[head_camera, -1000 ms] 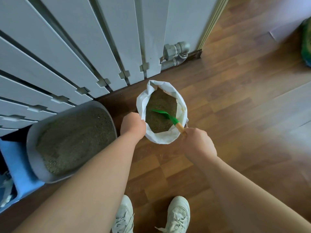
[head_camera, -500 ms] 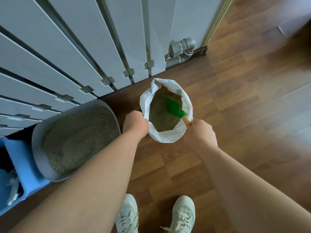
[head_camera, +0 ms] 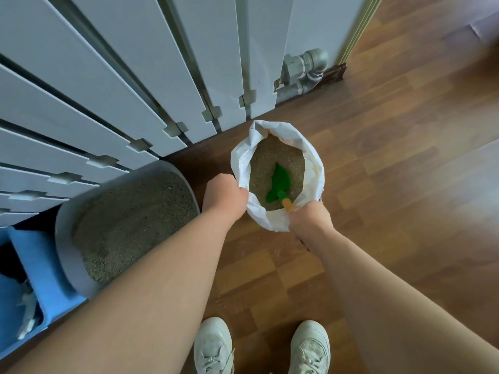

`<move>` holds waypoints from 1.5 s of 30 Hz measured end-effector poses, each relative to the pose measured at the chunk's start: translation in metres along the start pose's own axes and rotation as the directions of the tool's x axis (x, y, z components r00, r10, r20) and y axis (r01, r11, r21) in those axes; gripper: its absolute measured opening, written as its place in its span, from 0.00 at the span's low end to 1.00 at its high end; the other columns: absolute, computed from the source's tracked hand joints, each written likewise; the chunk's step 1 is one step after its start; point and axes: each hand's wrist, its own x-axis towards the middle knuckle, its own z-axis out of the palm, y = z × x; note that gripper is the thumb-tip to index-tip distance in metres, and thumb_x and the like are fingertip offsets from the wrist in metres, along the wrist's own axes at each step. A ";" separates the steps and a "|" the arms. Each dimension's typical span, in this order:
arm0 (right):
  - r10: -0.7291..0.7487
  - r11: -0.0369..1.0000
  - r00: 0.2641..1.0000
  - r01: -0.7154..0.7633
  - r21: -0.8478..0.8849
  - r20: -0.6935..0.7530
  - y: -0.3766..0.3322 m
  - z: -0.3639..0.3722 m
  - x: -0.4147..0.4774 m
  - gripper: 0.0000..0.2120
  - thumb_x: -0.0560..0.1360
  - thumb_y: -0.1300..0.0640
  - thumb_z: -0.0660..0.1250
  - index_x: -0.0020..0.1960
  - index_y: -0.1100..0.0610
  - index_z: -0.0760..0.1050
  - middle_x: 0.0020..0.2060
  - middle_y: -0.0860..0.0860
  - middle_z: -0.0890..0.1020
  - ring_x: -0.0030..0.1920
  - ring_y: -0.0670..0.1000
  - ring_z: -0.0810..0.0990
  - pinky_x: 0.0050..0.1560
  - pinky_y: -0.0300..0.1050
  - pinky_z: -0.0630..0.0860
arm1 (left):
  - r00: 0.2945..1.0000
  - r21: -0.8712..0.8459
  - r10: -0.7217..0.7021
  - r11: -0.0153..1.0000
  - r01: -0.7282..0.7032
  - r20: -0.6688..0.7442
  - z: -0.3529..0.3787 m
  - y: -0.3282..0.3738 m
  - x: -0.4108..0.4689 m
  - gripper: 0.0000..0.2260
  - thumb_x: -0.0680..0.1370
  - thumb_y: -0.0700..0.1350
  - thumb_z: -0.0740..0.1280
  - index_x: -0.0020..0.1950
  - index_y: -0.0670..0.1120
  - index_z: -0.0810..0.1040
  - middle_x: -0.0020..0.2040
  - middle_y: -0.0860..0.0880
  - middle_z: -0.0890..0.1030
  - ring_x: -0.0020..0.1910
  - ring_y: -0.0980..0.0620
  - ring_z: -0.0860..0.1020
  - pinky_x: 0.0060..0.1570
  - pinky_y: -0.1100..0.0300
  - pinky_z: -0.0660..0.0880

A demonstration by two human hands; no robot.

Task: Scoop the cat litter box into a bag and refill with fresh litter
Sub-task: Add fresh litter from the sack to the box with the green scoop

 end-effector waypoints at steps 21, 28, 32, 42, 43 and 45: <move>-0.079 0.950 0.995 0.058 0.305 0.057 0.079 -0.020 -0.039 0.25 0.79 0.44 0.61 0.31 0.60 0.74 0.21 0.55 0.72 0.17 0.50 0.64 0.19 0.35 0.61 | 0.994 0.027 0.087 0.996 -0.085 -0.059 0.006 0.002 -0.009 0.14 0.79 0.45 0.59 0.39 0.39 0.77 0.37 0.43 0.82 0.36 0.47 0.82 0.40 0.50 0.82; -0.105 0.930 0.993 0.078 0.359 0.056 0.091 -0.023 -0.048 0.25 0.79 0.44 0.61 0.32 0.61 0.75 0.22 0.55 0.71 0.18 0.50 0.64 0.18 0.35 0.60 | 0.999 -0.078 0.022 0.997 -0.025 -0.041 0.012 0.001 -0.015 0.12 0.80 0.45 0.61 0.46 0.39 0.78 0.39 0.43 0.83 0.36 0.48 0.83 0.43 0.51 0.82; -0.131 0.925 0.990 0.103 0.366 0.051 0.094 -0.022 -0.047 0.25 0.79 0.43 0.62 0.33 0.61 0.76 0.24 0.57 0.71 0.18 0.51 0.63 0.19 0.35 0.61 | 0.998 -0.125 0.014 0.992 -0.021 -0.054 0.015 0.000 -0.019 0.11 0.81 0.44 0.60 0.46 0.39 0.78 0.37 0.44 0.83 0.33 0.50 0.83 0.43 0.52 0.82; -0.139 0.896 0.989 0.103 0.432 0.053 0.098 -0.032 -0.056 0.24 0.78 0.42 0.64 0.35 0.61 0.77 0.28 0.59 0.73 0.24 0.54 0.66 0.24 0.41 0.64 | 1.000 -0.176 -0.009 0.984 0.011 0.008 0.013 -0.002 -0.028 0.13 0.82 0.45 0.60 0.53 0.38 0.80 0.40 0.43 0.84 0.33 0.52 0.82 0.41 0.55 0.82; -0.142 0.892 0.989 0.107 0.439 0.049 0.098 -0.033 -0.058 0.23 0.78 0.43 0.64 0.36 0.62 0.77 0.28 0.59 0.73 0.24 0.53 0.65 0.24 0.41 0.64 | 1.000 -0.173 -0.016 0.985 0.017 0.007 0.012 -0.002 -0.029 0.13 0.82 0.45 0.60 0.53 0.38 0.80 0.41 0.43 0.84 0.33 0.52 0.82 0.41 0.56 0.82; -0.150 0.892 0.988 0.115 0.438 0.045 0.097 -0.037 -0.062 0.23 0.78 0.44 0.64 0.37 0.62 0.77 0.28 0.59 0.73 0.23 0.53 0.65 0.23 0.40 0.64 | 1.000 -0.172 -0.031 0.985 0.031 0.003 0.011 -0.001 -0.029 0.13 0.82 0.46 0.61 0.52 0.39 0.81 0.41 0.44 0.84 0.33 0.53 0.82 0.40 0.57 0.82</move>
